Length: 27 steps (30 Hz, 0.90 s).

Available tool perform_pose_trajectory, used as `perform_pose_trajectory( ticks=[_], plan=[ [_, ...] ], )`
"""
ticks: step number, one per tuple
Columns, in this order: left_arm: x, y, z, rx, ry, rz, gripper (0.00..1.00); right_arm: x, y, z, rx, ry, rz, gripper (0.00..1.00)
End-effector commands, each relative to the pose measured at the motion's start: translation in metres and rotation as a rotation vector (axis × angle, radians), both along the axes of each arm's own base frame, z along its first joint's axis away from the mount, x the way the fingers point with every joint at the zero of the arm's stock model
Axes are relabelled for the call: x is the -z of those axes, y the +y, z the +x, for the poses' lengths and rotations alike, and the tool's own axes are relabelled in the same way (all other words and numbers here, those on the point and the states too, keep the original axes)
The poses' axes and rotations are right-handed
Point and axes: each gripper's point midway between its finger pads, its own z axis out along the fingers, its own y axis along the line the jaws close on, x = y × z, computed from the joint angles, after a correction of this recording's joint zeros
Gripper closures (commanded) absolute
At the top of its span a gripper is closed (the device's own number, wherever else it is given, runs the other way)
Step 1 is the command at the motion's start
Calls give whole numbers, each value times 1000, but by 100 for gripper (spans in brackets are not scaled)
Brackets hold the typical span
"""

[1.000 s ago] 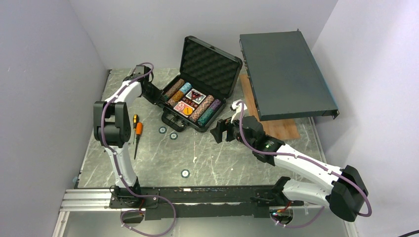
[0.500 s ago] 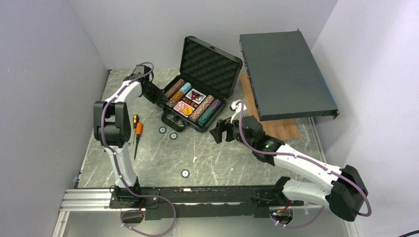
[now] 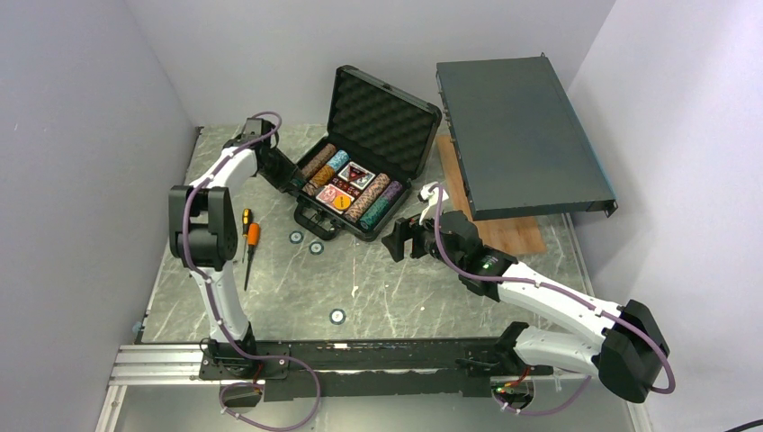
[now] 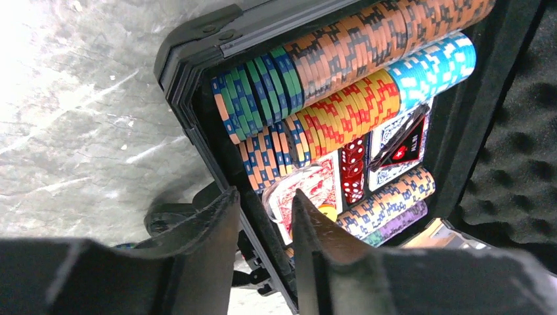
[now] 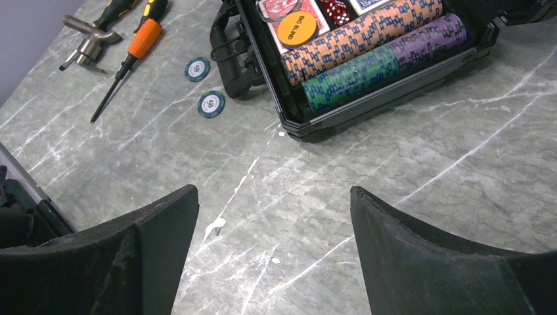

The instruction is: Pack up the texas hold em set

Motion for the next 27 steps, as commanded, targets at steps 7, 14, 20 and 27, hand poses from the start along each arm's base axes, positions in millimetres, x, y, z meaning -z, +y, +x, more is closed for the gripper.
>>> perform_pose_trajectory(
  ticks=[7,14,20,27],
  plan=[
    [-90,7,-31,267,-444,119,35,-12,2,2,-9,-41,27,12],
    [-84,3,-108,474,-491,171,26,-8,5,0,-30,-26,20,11],
    [-44,18,-151,544,-365,251,22,-6,11,-1,-61,-1,4,11],
    [-11,27,-149,316,-204,193,38,-7,23,-4,-102,40,20,11]
  ],
)
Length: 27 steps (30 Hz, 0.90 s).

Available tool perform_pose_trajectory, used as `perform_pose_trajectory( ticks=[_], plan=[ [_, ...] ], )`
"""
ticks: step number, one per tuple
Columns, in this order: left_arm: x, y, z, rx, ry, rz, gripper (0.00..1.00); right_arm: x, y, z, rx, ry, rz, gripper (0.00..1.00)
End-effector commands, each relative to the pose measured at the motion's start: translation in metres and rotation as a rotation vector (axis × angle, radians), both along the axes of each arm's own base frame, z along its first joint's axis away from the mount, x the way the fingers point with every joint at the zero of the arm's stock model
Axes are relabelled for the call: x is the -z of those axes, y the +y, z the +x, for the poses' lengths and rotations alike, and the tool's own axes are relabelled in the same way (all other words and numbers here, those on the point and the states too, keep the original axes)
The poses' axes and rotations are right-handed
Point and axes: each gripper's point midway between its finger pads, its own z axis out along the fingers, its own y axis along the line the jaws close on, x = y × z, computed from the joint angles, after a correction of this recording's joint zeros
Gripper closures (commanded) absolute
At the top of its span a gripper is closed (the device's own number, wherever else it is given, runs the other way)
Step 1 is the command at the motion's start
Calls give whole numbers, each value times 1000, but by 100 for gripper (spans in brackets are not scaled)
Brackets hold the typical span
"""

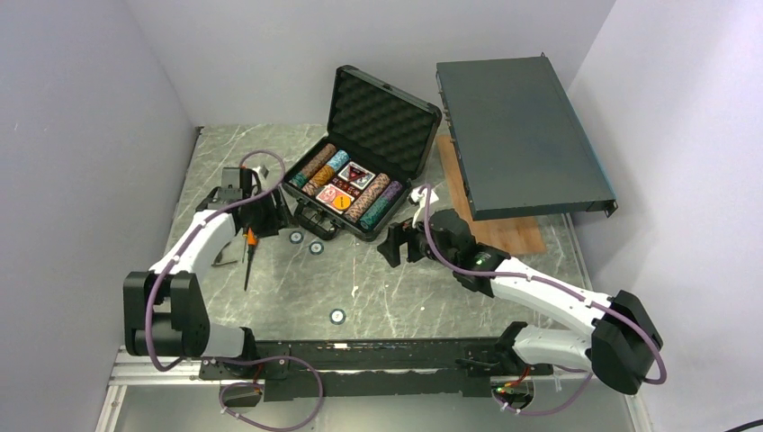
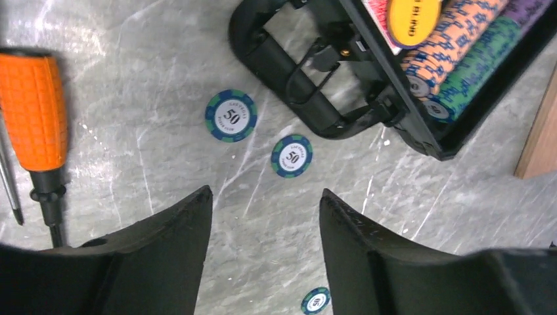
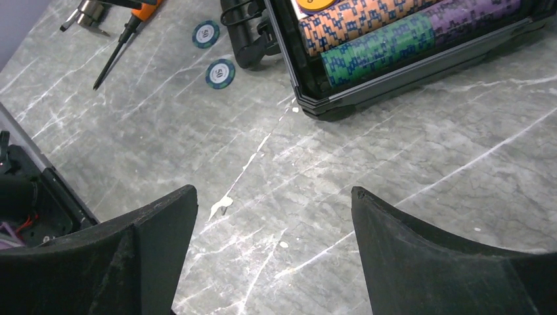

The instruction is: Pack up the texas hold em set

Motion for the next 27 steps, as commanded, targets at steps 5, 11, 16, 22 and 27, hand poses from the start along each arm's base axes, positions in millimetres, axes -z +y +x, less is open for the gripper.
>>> perform_pose_trajectory(
  ticks=[5,11,16,22,27],
  plan=[
    [36,11,13,-382,82,-152,50,-24,19,2,-39,3,73,11],
    [50,-1,40,-333,82,-279,41,-17,18,1,-40,10,63,11],
    [56,4,53,-347,59,-247,44,-13,17,2,-34,9,56,11],
    [75,-1,49,-294,118,-134,45,-10,18,2,-38,10,49,11],
    [82,8,46,-296,93,-33,47,-8,19,2,-40,15,47,11]
  ],
)
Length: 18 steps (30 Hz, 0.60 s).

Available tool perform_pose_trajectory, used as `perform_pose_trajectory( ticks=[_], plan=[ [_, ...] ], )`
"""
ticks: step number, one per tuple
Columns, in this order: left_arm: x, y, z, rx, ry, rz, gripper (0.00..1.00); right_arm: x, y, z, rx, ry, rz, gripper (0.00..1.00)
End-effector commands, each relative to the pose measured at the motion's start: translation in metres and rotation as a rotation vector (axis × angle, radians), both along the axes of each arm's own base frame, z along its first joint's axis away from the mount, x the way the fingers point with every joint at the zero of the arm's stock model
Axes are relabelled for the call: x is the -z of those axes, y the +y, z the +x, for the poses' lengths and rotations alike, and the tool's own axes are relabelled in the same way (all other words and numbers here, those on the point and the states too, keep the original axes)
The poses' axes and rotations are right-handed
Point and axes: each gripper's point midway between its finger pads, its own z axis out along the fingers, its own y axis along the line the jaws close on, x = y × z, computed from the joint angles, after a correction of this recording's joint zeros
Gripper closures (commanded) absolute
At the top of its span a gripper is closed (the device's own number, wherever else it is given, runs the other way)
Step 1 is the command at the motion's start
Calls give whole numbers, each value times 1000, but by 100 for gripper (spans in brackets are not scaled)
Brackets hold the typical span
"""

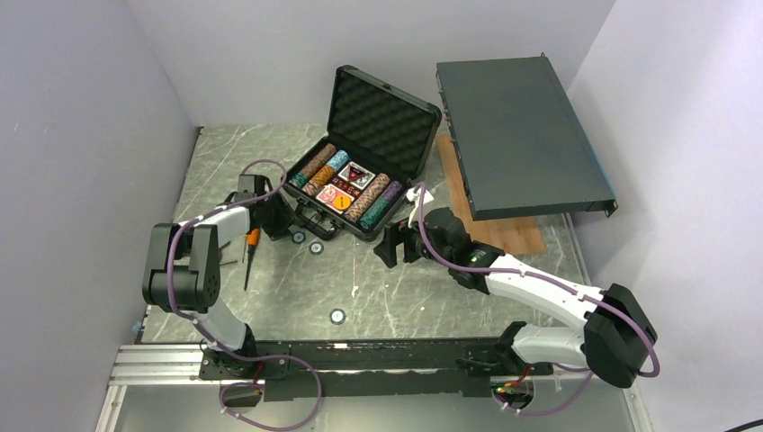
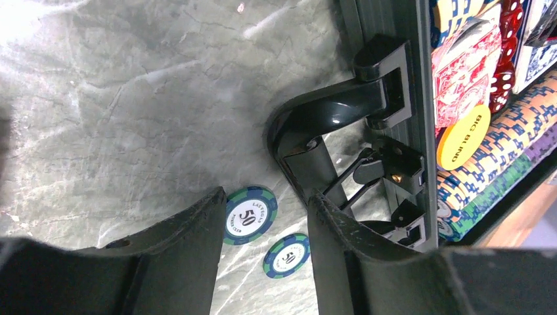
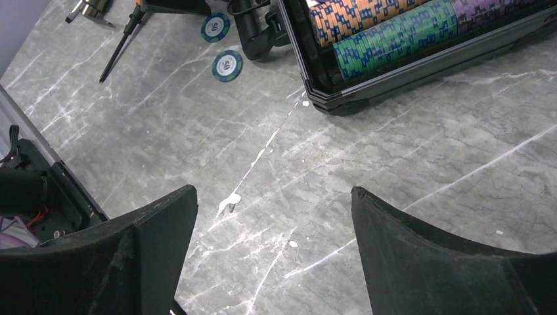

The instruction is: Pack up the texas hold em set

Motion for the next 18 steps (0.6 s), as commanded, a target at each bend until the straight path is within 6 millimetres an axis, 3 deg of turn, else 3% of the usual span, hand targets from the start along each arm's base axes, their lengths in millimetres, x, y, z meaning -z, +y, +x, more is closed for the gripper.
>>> perform_pose_trajectory(
  ticks=[1,7,18],
  plan=[
    [6,12,1,16,-9,124,48,-16,9,4,-12,-35,44,11],
    [17,4,-14,52,29,119,62,-15,11,3,-17,-23,45,12],
    [22,-35,-43,168,47,4,64,-12,11,5,-9,-16,36,12]
  ],
)
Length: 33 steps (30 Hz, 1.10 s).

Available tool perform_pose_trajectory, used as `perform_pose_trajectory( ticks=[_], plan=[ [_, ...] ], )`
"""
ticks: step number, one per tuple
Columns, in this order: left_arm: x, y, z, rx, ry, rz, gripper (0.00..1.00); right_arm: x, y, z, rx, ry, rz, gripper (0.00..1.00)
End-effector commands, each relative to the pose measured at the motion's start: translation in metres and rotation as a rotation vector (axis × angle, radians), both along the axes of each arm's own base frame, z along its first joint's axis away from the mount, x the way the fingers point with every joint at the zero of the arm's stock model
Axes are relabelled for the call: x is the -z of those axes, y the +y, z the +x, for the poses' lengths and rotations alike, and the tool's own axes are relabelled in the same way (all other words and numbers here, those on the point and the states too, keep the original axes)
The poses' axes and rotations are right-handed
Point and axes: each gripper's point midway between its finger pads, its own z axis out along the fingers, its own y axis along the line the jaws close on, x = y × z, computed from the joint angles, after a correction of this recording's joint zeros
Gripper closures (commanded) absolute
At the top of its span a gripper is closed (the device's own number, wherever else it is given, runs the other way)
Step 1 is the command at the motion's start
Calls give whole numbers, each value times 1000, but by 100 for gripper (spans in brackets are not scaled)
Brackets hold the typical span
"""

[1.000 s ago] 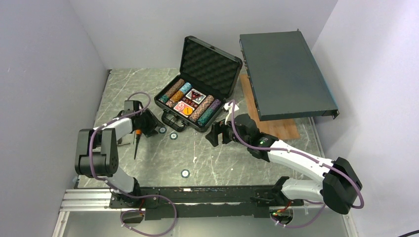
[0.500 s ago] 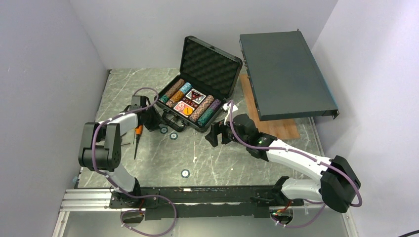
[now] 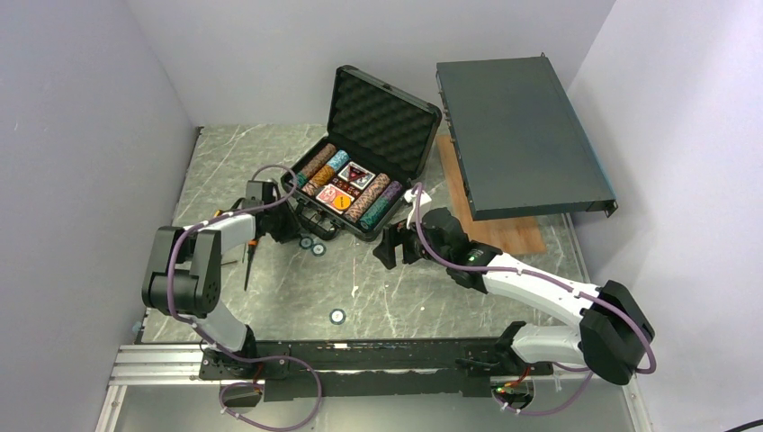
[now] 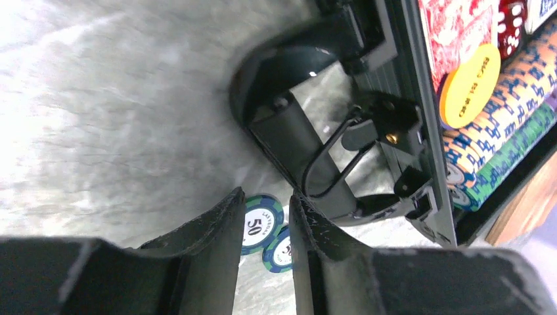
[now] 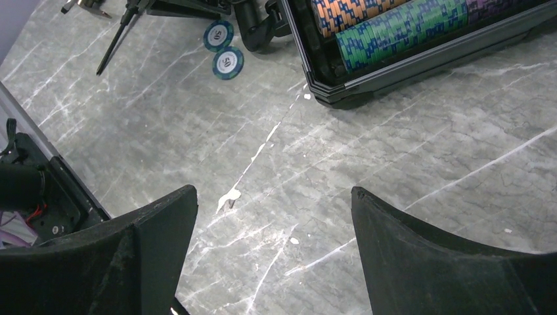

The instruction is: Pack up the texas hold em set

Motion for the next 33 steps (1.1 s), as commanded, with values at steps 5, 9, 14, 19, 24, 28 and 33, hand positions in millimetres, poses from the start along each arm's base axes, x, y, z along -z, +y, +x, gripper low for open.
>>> perform_pose_trajectory(
  ticks=[5,9,14,19,24,28,33],
  plan=[
    [11,-37,-43,134,85,-42,62,-17,6,8,12,-44,37,12],
    [2,-65,-53,225,74,-93,59,-13,7,10,10,-36,24,12],
    [-17,-76,-66,279,18,-99,55,-7,9,10,4,-21,3,12],
    [-26,-50,-67,251,-24,44,47,-2,13,7,-7,-5,2,12],
    [-24,-31,-53,183,-9,139,45,1,19,5,-23,3,-7,12],
    [-11,-16,-39,120,49,159,46,1,25,1,-37,3,-16,12],
    [0,-12,-30,115,77,197,45,9,31,-3,-49,17,-36,12]
  ],
)
